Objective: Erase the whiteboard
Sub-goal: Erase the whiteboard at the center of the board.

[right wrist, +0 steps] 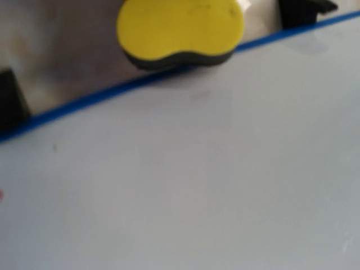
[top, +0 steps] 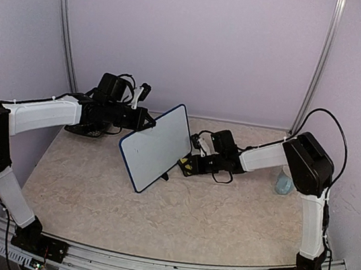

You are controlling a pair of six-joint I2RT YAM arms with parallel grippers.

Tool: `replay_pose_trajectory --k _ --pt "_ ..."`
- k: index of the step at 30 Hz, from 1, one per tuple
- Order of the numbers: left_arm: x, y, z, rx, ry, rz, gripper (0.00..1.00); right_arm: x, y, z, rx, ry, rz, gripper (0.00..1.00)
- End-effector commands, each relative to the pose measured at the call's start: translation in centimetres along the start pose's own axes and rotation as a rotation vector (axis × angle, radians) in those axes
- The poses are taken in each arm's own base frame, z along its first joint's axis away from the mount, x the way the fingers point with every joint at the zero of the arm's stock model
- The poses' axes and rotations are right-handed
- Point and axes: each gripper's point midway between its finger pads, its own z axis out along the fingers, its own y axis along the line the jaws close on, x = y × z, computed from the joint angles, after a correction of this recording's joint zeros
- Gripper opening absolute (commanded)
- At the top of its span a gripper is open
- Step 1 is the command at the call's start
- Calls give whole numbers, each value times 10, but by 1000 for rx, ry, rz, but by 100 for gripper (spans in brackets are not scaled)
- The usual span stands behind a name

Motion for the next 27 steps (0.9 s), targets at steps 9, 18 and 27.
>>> replay_pose_trajectory --k 9,18,27 --pt "43 -15 6 66 155 -24 0 -56 -39 -44 114 -143 49 0" --pt "45 -14 8 64 162 -27 0 -40 -40 -14 48 -100 95 0" --pt "47 -13 10 63 168 -30 0 -27 -29 -1 8 -74 84 0"
